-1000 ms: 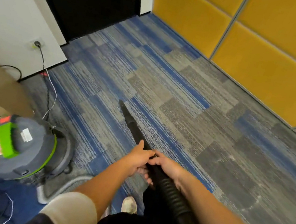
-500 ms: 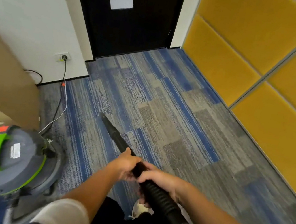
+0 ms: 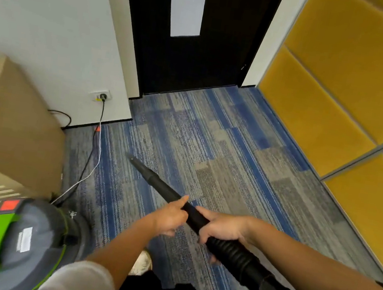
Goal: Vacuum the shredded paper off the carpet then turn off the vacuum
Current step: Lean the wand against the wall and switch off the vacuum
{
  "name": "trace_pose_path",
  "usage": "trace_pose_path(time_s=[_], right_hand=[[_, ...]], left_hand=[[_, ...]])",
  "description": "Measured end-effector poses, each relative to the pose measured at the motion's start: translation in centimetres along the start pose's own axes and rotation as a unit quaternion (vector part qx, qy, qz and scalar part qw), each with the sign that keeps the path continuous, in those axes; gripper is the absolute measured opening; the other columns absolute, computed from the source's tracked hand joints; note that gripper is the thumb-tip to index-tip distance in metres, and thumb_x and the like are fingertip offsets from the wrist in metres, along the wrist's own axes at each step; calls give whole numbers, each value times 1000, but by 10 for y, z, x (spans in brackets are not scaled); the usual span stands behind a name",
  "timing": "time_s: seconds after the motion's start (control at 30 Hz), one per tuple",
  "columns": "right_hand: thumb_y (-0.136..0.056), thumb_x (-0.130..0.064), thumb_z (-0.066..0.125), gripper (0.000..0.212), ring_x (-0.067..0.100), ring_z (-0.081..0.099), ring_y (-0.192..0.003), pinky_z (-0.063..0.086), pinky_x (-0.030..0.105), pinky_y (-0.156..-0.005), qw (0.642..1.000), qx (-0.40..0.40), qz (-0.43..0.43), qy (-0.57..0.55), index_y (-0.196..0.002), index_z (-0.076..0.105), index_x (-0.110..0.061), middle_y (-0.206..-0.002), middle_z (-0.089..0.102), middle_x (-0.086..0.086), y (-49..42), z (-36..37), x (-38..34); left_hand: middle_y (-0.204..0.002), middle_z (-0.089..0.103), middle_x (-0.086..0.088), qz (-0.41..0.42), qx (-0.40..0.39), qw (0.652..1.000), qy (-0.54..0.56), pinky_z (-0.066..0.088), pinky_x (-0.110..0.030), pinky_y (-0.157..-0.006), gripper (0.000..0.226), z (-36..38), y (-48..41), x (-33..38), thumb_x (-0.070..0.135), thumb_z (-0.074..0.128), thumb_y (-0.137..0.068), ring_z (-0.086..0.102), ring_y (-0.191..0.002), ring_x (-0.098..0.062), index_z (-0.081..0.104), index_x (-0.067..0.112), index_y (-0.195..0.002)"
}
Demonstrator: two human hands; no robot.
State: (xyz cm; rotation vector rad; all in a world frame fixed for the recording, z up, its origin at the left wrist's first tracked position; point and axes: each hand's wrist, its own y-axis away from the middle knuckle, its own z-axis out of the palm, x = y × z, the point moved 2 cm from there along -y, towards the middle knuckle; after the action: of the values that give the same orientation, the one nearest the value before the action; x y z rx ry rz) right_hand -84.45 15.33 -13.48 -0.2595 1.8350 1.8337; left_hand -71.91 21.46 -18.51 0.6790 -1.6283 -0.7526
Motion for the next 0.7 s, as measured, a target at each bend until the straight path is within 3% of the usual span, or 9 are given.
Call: trace_pose_path(time_s=[0.07, 0.1, 0.13, 0.17, 0.27, 0.37, 0.47, 0.6, 0.7], right_hand=[[-86, 3, 48, 61, 20, 58, -43, 52, 29, -41, 999, 0, 19, 29, -135, 25, -28, -79, 47, 16, -9, -12, -31], [-87, 2, 48, 65, 20, 58, -42, 52, 29, -41, 999, -1, 28, 45, -138, 22, -28, -76, 47, 16, -15, -18, -47], [-87, 2, 49, 67, 20, 57, -41, 51, 29, -40, 997, -3, 35, 62, -139, 20, -28, -75, 47, 16, -19, -23, -61], [-87, 3, 49, 68, 19, 56, -40, 51, 29, -39, 996, -3, 42, 81, -139, 19, -28, -74, 46, 17, -23, -27, -76], [-87, 5, 51, 67, 21, 54, -40, 50, 30, -38, 983, 6, 78, 167, -135, 18, -28, -79, 44, 17, -36, -45, -111], [-87, 4, 52, 83, 27, 53, -57, 51, 31, -40, 956, 0, 123, 266, -145, 9, -37, -85, 43, 15, -50, -73, -147], [-86, 0, 57, 64, 20, 50, -65, 48, 23, -38, 899, 0, 119, 422, -140, 29, -19, -86, 45, 7, -62, -97, -186], [-83, -13, 62, 39, 25, 54, -88, 47, 35, -76, 803, 17, 139, 580, -121, 53, -9, -104, 55, 10, -90, -124, -229], [-82, -15, 61, 25, 26, 56, -85, 48, 38, -80, 752, 21, 143, 644, -107, 57, -10, -97, 59, 9, -103, -139, -262]], left_hand=[[-124, 49, -13, 33, 1, 986, -162, 47, -30, -75, 76, -30, -5, 12, 16, 49, -93, 56, -93, -20, 3, 29, -153], [-143, 29, -18, 37, 19, 968, -249, 47, -35, -87, 82, -44, -9, 19, 19, 55, -91, 51, -113, -28, 1, 30, -152], [-151, 12, -18, 42, 42, 947, -315, 43, -39, -98, 85, -54, -12, 26, 22, 60, -89, 40, -127, -35, 3, 32, -152], [-152, 7, -16, 56, 60, 935, -346, 39, -42, -104, 85, -63, -17, 32, 27, 64, -86, 33, -132, -38, 8, 33, -150], [-136, 32, -7, 106, 85, 938, -319, 39, -47, -102, 73, -79, -41, 46, 41, 74, -74, 40, -124, -36, 34, 27, -133], [-120, 46, -4, 111, 107, 946, -286, 44, -45, -95, 63, -102, -64, 60, 49, 76, -70, 49, -113, -30, 42, 21, -116], [-118, 50, -7, 105, 112, 948, -278, 46, -41, -92, 62, -125, -83, 78, 49, 73, -76, 53, -109, -27, 41, 16, -118], [-117, 51, -9, 114, 129, 955, -243, 48, -40, -88, 58, -158, -110, 95, 47, 70, -80, 55, -105, -27, 38, 15, -118], [-112, 53, -10, 136, 156, 959, -196, 49, -42, -85, 49, -180, -129, 104, 43, 70, -81, 55, -101, -27, 35, 18, -105]])
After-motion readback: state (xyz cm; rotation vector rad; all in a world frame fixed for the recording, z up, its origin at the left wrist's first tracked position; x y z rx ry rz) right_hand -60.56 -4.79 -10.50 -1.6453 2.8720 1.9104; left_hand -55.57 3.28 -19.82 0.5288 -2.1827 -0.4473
